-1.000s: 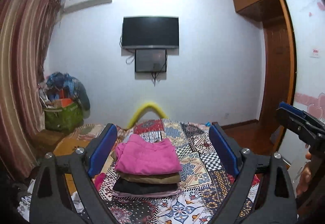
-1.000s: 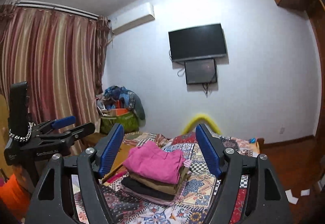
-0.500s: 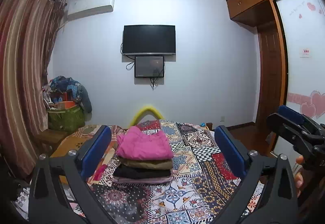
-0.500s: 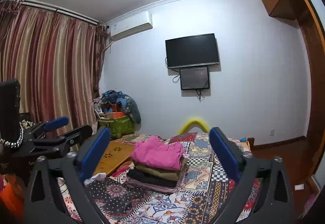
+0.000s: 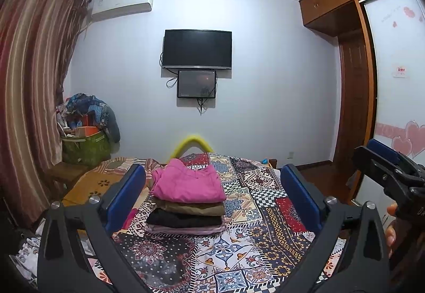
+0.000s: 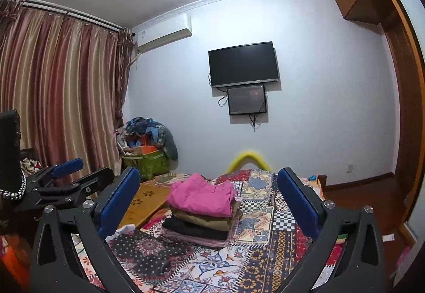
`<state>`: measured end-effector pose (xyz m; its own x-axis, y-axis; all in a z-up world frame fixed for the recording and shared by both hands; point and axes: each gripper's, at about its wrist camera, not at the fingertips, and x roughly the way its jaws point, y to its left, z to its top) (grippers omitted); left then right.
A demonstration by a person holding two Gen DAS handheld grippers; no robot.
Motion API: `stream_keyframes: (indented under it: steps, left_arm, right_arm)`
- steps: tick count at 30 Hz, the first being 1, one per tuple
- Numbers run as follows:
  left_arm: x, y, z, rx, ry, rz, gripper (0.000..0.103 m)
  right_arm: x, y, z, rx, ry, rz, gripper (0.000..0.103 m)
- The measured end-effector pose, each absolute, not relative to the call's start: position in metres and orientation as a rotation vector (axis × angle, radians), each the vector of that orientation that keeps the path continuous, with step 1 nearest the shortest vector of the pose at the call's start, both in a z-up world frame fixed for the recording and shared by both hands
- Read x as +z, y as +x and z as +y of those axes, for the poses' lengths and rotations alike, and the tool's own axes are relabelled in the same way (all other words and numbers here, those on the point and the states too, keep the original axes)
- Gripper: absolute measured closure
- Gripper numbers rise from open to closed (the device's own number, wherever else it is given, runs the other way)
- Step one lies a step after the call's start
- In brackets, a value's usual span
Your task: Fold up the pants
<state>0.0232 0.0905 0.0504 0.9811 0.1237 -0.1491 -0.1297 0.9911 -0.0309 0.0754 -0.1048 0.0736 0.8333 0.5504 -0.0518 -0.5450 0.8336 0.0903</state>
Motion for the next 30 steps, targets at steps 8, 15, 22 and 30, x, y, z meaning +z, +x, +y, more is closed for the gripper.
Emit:
stream_keyframes:
  steps: [8, 15, 22, 30]
  left_arm:
    - [0.0469, 0.0272, 0.094, 0.128, -0.049, 0.159, 0.0]
    - [0.0459, 0.0271, 0.0935, 0.129, -0.048, 0.16, 0.0]
    - [0.0426, 0.0283, 0.0936, 0.127, -0.047, 0.164, 0.0]
    - [0.0414, 0.0285, 0.0938, 0.125, -0.048, 0.164, 0.0]
  right_arm:
    - [0.0728, 0.0727, -0.1031, 0.575, 0.062, 0.077, 0.0]
    - [0.0731, 0.0728, -0.1027, 0.573, 0.062, 0.081, 0.0]
    - [0.0736, 0.0719, -0.1053, 0.571, 0.065, 0.082, 0.0]
    - [0.0743, 0.0709, -0.1062, 0.569, 0.063, 0.081, 0.0]
